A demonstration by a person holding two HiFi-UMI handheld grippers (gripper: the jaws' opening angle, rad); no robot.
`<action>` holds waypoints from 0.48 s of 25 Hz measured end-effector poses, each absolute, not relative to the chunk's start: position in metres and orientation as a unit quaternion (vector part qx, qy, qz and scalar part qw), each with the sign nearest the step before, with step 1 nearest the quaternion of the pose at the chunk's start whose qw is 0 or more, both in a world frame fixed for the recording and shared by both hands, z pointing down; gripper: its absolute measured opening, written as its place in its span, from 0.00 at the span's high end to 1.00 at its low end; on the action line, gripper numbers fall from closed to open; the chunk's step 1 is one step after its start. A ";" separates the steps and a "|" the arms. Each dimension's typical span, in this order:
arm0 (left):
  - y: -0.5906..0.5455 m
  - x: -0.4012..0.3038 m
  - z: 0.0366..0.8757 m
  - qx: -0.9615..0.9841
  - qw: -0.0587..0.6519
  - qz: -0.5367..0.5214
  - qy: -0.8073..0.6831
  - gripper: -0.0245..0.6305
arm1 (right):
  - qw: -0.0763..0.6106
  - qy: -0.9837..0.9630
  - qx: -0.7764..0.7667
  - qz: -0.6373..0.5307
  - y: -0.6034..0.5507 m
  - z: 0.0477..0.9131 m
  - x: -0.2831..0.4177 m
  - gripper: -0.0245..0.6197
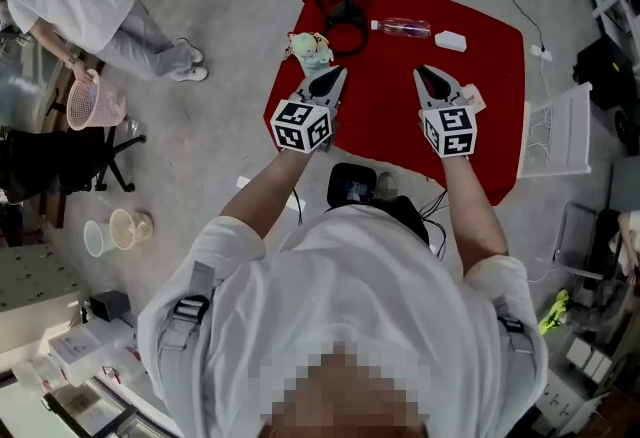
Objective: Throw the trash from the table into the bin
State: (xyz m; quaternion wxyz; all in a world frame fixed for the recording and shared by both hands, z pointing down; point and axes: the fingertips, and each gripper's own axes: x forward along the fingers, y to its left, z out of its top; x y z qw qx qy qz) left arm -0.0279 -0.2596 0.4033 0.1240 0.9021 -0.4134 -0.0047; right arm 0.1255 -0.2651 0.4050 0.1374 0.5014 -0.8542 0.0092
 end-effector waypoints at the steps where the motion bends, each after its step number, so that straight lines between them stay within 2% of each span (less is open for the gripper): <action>1: -0.269 -0.017 0.404 0.902 0.125 -0.003 -0.413 0.95 | 0.139 -0.854 0.501 0.011 -0.275 0.406 0.136 0.90; 12: -0.367 0.084 0.430 0.900 0.113 0.064 -0.416 0.95 | 0.148 -0.865 0.477 0.037 -0.345 0.431 0.209 0.90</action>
